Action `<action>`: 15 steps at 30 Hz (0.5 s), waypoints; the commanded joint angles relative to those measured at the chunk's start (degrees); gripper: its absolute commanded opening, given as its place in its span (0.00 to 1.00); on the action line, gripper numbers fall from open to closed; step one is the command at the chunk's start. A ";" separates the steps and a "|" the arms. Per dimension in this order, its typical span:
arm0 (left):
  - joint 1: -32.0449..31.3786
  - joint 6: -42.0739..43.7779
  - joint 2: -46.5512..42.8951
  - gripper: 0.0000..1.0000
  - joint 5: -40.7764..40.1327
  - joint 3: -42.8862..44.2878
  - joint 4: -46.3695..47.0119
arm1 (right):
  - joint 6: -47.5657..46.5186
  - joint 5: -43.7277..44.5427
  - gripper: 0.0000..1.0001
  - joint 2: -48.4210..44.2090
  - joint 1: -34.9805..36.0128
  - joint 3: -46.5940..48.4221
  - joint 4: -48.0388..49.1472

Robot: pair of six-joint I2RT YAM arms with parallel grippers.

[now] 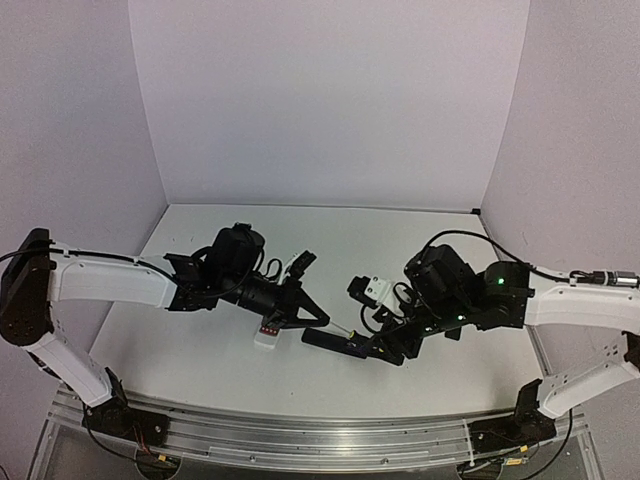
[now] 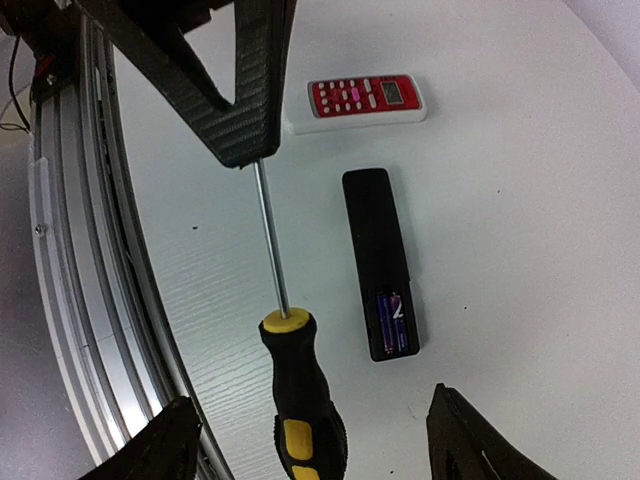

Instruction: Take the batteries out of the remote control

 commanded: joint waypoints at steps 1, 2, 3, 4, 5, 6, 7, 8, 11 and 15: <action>2.26 -2.84 -5.85 0.00 0.82 -4.45 10.96 | 6.40 -2.78 0.78 -6.24 0.15 -1.53 6.60; 2.58 -2.82 -6.81 0.00 1.51 -5.67 13.16 | 8.24 -1.98 0.81 -7.68 0.13 -2.70 8.36; 2.72 -1.97 -8.05 0.00 2.23 -6.87 15.43 | 11.12 -0.11 0.84 -9.26 0.08 -3.99 10.40; 2.78 0.14 -9.36 0.00 2.94 -7.66 16.77 | 13.98 1.38 0.88 -10.73 -0.02 -5.20 12.40; 2.78 3.93 -11.02 0.00 3.38 -8.26 17.19 | 17.42 1.76 0.92 -12.36 -0.13 -6.56 14.47; 2.78 8.04 -12.74 0.00 2.96 -8.91 17.06 | 20.77 1.38 0.94 -13.80 -0.24 -7.76 16.23; 2.78 11.69 -14.31 0.00 1.77 -9.61 16.64 | 23.55 0.84 0.96 -14.85 -0.32 -8.61 17.56; 2.78 16.80 -16.69 0.00 1.08 -10.67 17.14 | 26.95 0.60 0.98 -15.63 -0.31 -9.21 18.58; 2.78 28.13 -22.40 0.00 1.34 -14.05 19.43 | 35.81 -0.84 0.98 -16.59 -0.39 -9.90 19.68; 2.76 40.10 -27.67 0.00 3.28 -15.51 18.22 | 46.77 -3.99 0.98 -15.63 -0.46 -9.10 21.07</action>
